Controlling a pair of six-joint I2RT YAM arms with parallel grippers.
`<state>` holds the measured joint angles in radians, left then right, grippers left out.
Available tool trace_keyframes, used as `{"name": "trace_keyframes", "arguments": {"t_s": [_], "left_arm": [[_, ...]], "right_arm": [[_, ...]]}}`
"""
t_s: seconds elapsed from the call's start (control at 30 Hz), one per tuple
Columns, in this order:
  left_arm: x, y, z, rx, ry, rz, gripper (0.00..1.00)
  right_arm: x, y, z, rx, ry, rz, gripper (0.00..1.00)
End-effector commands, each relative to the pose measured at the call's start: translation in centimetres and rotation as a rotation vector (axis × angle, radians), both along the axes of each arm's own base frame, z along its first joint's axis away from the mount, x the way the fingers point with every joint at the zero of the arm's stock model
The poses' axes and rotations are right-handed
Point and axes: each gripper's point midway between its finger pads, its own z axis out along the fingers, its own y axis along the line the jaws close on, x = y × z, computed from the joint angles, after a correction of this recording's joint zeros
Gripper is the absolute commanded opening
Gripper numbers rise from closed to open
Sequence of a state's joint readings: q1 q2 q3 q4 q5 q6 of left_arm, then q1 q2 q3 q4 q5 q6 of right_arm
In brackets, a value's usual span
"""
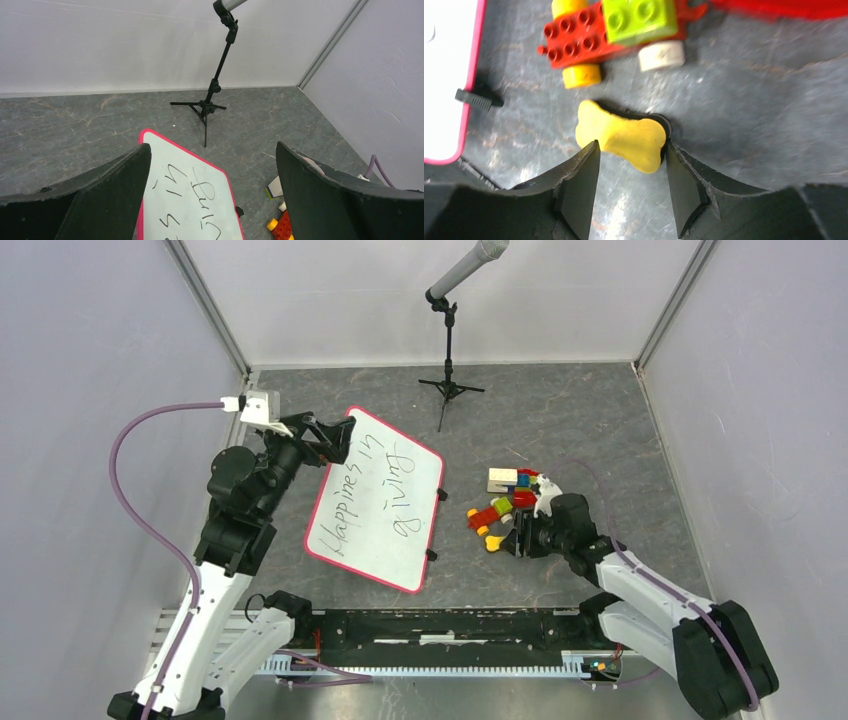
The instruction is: Erase the whiteboard
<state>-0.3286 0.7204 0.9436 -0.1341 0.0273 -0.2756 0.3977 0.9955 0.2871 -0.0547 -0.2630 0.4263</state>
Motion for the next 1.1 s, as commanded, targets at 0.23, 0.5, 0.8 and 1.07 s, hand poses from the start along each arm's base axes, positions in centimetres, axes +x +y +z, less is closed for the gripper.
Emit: {"name": "trace_keyframes", "arguments": {"t_s": [0.23,0.5,0.8,1.07], "left_arm": [[-0.1,-0.2,1.2,-0.007,-0.019,-0.012,1.00],[-0.3,-0.2,1.4,-0.009,-0.028,-0.014,1.00],[-0.2,-0.2,1.2,-0.005,-0.019,-0.012,1.00],[0.0,-0.5,1.0,-0.001,0.001,-0.032,1.00]], "right_arm": [[-5.2,4.9,2.6,0.217,0.060,0.236,0.70],[1.5,-0.4,5.7,-0.225,-0.170,0.108,0.74],[1.7,4.3,5.1,-0.329,-0.262,0.355,0.79],[0.5,5.8,2.8,-0.400,-0.239,0.480,0.98]]}}
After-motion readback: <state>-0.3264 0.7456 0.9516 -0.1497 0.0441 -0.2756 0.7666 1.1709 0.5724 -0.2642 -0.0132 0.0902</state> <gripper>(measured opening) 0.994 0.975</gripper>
